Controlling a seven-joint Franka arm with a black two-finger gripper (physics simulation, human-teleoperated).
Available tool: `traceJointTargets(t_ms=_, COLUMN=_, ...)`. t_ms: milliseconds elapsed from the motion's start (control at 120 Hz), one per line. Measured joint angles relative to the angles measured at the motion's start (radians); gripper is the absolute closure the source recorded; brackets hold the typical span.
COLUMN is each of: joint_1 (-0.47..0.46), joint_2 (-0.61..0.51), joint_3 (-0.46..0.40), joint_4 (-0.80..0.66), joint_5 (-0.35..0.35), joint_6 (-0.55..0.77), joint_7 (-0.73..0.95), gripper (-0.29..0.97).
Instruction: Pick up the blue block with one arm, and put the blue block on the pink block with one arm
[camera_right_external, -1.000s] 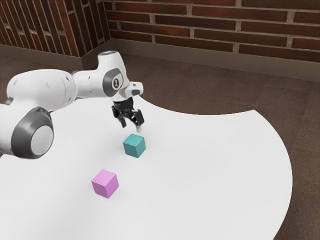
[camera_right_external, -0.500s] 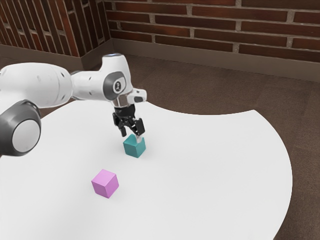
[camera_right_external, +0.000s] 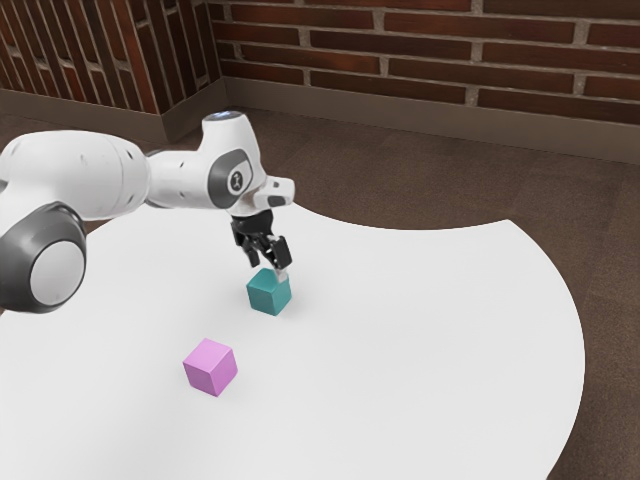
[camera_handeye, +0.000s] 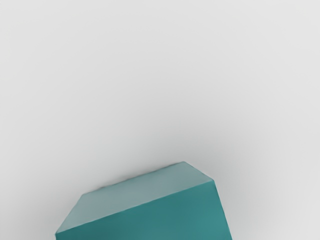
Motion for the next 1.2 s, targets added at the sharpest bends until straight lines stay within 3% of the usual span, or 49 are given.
traceJointTargets(t_ms=1200, joint_1=0.012, joint_2=0.002, joint_3=0.004, joint_4=-0.048, joint_5=-0.021, joint_6=-0.022, joint_7=-0.095, gripper=0.02)
